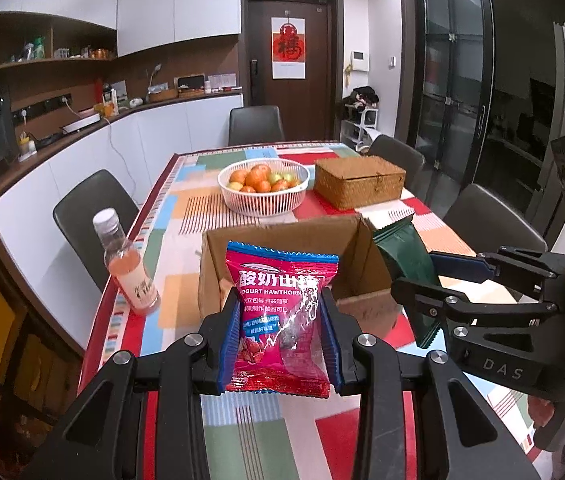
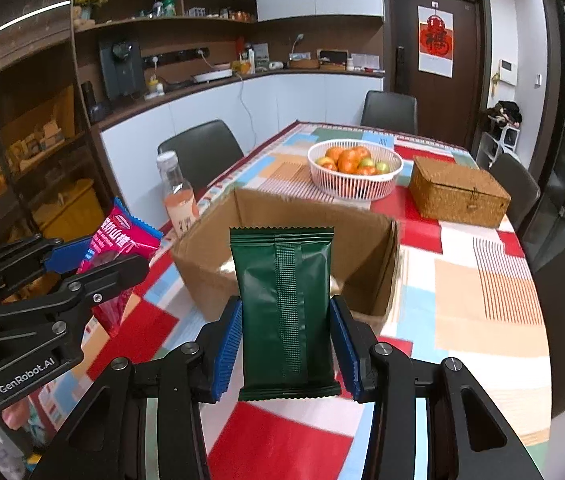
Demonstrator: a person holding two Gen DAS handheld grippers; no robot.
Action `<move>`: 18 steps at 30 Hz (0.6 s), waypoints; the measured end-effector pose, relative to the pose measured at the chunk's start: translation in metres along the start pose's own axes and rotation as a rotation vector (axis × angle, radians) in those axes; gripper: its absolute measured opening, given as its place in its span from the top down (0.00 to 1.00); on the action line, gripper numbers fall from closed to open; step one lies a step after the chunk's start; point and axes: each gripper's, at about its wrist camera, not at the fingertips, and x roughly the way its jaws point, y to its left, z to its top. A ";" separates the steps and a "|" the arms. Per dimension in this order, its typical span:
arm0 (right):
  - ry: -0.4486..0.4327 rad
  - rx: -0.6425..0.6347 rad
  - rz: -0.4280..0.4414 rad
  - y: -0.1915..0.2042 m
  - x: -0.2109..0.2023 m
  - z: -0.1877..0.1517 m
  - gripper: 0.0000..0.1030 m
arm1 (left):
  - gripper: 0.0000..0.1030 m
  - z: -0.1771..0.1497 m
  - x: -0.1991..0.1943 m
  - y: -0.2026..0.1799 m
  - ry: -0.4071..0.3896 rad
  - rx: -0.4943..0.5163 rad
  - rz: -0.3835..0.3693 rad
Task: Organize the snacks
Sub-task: 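Carry both snacks into the cardboard box and open both tools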
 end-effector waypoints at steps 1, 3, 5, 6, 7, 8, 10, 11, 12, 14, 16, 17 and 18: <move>-0.004 0.002 -0.001 -0.001 0.001 0.003 0.57 | 0.66 0.003 0.003 0.002 0.003 -0.005 -0.008; -0.014 0.006 -0.001 -0.002 0.004 0.011 0.57 | 0.66 0.010 0.012 0.006 0.013 -0.023 -0.029; -0.022 0.008 -0.007 -0.003 0.007 0.018 0.57 | 0.66 0.015 0.020 0.009 0.020 -0.031 -0.034; -0.024 0.007 -0.007 -0.005 0.009 0.020 0.57 | 0.66 0.017 0.024 0.011 0.020 -0.033 -0.037; -0.027 0.011 -0.011 -0.006 0.011 0.023 0.57 | 0.66 0.019 0.029 0.012 0.021 -0.035 -0.039; -0.027 0.014 -0.012 -0.007 0.013 0.026 0.57 | 0.66 0.022 0.034 0.014 0.027 -0.039 -0.037; -0.026 0.019 -0.013 -0.010 0.020 0.032 0.57 | 0.66 0.027 0.043 0.016 0.034 -0.044 -0.044; -0.022 0.022 -0.016 -0.011 0.023 0.035 0.57 | 0.66 0.028 0.046 0.017 0.038 -0.047 -0.043; -0.020 0.022 -0.017 -0.012 0.026 0.036 0.57 | 0.66 0.031 0.051 0.018 0.042 -0.048 -0.037; -0.014 0.030 -0.021 -0.015 0.032 0.040 0.57 | 0.66 0.035 0.059 0.019 0.047 -0.050 -0.034; 0.000 0.041 -0.019 -0.019 0.041 0.043 0.57 | 0.66 0.039 0.070 0.020 0.062 -0.054 -0.028; 0.007 0.049 -0.022 -0.021 0.045 0.044 0.57 | 0.66 0.040 0.073 0.021 0.067 -0.055 -0.029; 0.018 0.053 -0.024 -0.024 0.051 0.045 0.57 | 0.66 0.041 0.079 0.021 0.079 -0.057 -0.026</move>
